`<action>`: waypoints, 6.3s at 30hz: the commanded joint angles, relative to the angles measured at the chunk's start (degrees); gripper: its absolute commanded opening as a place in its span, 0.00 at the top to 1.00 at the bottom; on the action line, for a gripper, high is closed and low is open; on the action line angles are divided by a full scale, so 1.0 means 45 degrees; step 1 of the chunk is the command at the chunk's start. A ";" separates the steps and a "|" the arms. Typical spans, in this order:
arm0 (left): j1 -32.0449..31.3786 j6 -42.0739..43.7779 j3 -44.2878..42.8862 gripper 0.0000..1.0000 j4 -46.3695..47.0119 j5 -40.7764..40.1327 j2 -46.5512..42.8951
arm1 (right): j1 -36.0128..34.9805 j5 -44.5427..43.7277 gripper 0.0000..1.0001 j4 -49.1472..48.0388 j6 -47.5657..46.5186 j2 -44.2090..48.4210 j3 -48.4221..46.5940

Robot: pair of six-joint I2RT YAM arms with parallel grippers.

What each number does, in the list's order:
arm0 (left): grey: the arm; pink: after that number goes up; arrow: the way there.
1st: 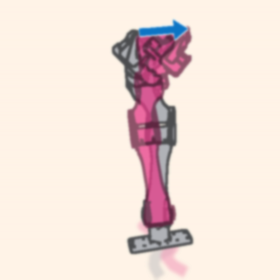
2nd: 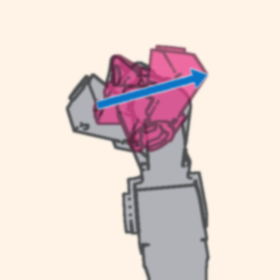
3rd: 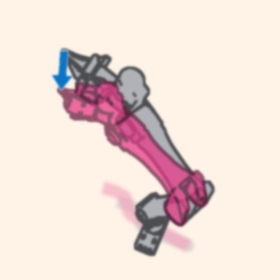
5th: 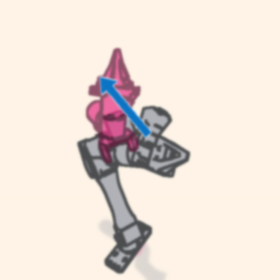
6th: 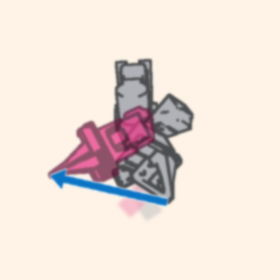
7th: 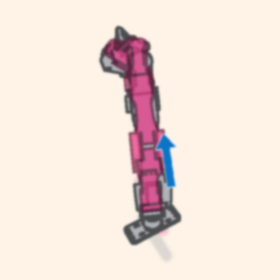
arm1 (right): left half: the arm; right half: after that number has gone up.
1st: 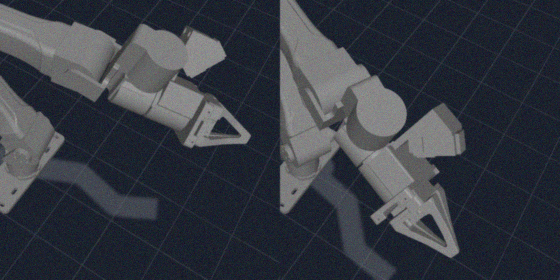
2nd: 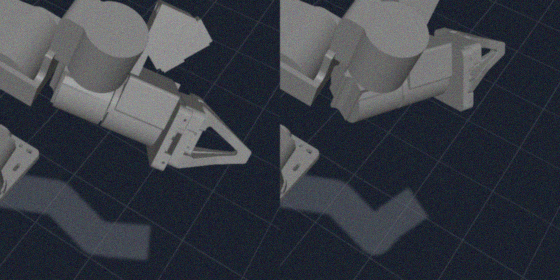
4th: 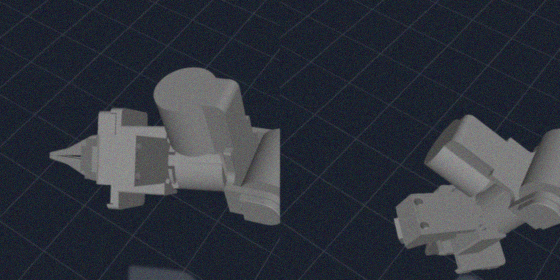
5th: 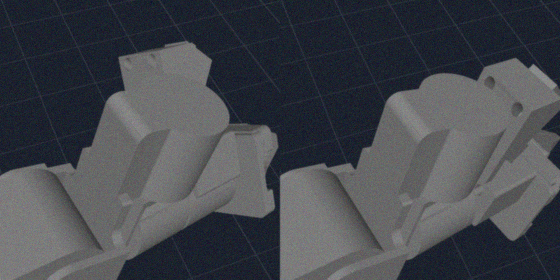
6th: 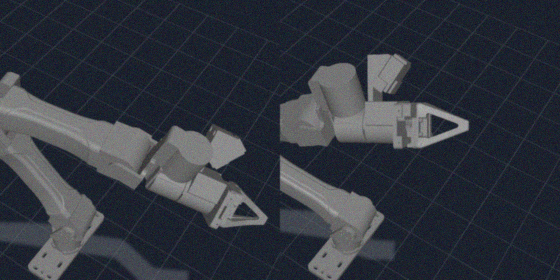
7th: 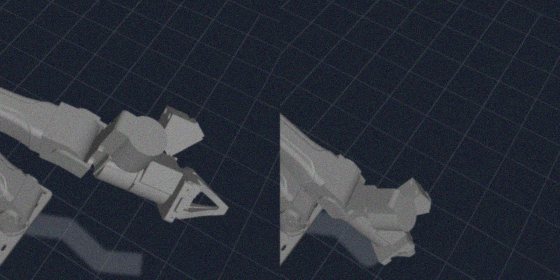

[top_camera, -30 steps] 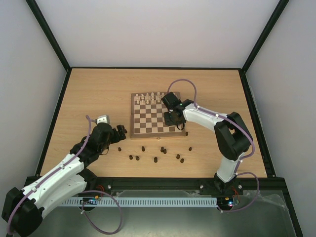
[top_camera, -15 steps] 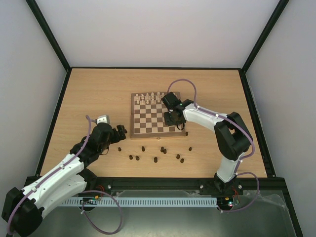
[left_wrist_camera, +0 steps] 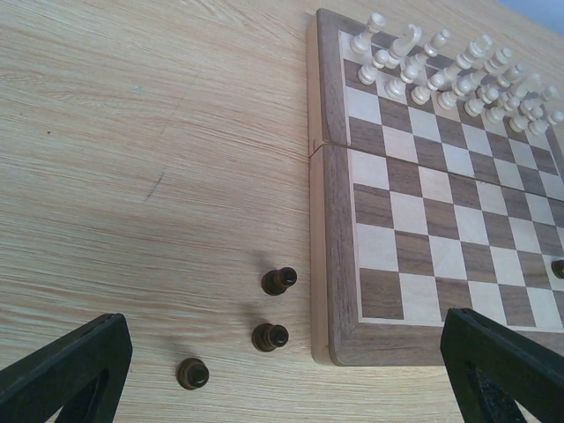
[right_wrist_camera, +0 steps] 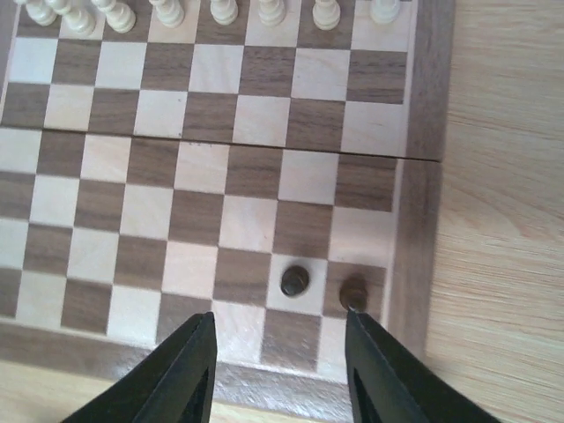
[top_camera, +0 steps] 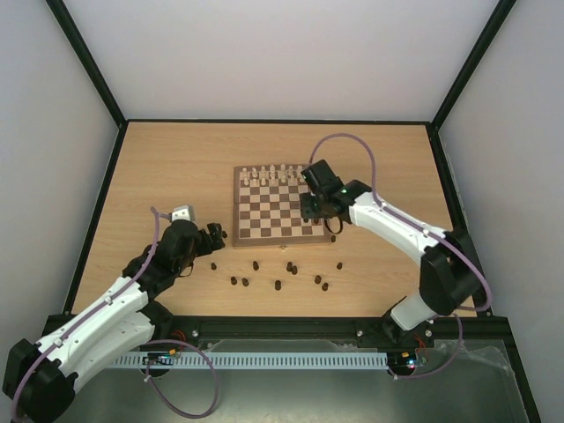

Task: Set up the chess pieces on the board
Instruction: Pick up the chess piece at the center of the board, then place the chess piece on the chessboard, then pick up the chess piece at the center of the board.

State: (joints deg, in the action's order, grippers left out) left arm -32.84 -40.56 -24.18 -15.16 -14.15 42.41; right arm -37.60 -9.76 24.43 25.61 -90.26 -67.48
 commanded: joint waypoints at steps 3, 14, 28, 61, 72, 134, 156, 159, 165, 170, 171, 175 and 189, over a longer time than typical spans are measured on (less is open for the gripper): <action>-0.0026 -0.0057 -0.0377 0.01 -0.0357 -0.0013 -0.0261 | -0.0081 -0.0797 0.49 0.0942 0.0730 0.1873 0.2187; -0.0026 0.0180 -0.0425 0.01 0.0067 0.0315 0.0348 | 0.1149 0.0172 0.58 -0.0421 0.1453 0.1918 0.4209; -0.0026 0.0249 -0.0240 0.01 0.0029 0.0062 0.0115 | 0.1671 0.0190 0.63 -0.1209 0.1395 0.0954 0.4821; -0.0022 0.0181 -0.0227 0.01 -0.0045 0.0020 0.0066 | 0.2127 -0.0129 0.75 -0.1365 0.1204 0.0896 0.5363; -0.0026 0.0124 -0.0164 0.01 -0.0050 0.0059 -0.0059 | 0.2126 0.0013 0.83 -0.1260 0.1222 0.1030 0.5503; -0.0025 0.0093 -0.0219 0.01 0.0063 -0.0200 0.0126 | -0.0935 -0.0174 0.90 0.1324 -0.0319 -0.4154 -0.2209; -0.0025 0.0105 -0.0215 0.01 0.0108 -0.0167 0.0176 | -0.0928 0.0015 0.72 0.1281 -0.0299 -0.3608 -0.2237; -0.0026 0.0082 -0.0218 0.01 0.0083 -0.0175 0.0118 | -0.0929 0.0314 0.70 0.1097 -0.0318 -0.3145 -0.2180; -0.0022 0.0051 -0.0292 0.01 0.0028 -0.0105 0.0064 | -0.0933 0.0682 0.59 0.0662 -0.0228 -0.1047 -0.1426; -0.0016 0.0065 -0.0418 0.01 -0.0039 -0.0064 0.0211 | -0.0941 0.0672 0.32 0.0609 -0.0015 0.0664 -0.0103; -0.0013 0.0057 -0.0450 0.01 -0.0075 -0.0076 0.0249 | -0.0923 0.0700 0.24 0.0603 0.0066 0.0983 0.0252; 0.0015 0.0096 -0.0603 0.01 -0.0152 -0.0023 0.0380 | -0.0935 0.0668 0.01 0.0455 0.0467 0.2278 0.1685; 0.0324 0.1087 -0.2418 0.06 -0.0346 0.1054 0.4256 | -0.0935 0.0195 0.05 -0.0265 0.1069 0.4008 0.3897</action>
State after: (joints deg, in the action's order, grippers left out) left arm -32.36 -38.44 -31.35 -15.44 -13.13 56.01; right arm -41.41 -7.64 24.01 29.85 -73.97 -51.70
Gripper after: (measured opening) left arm 0.966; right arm 0.973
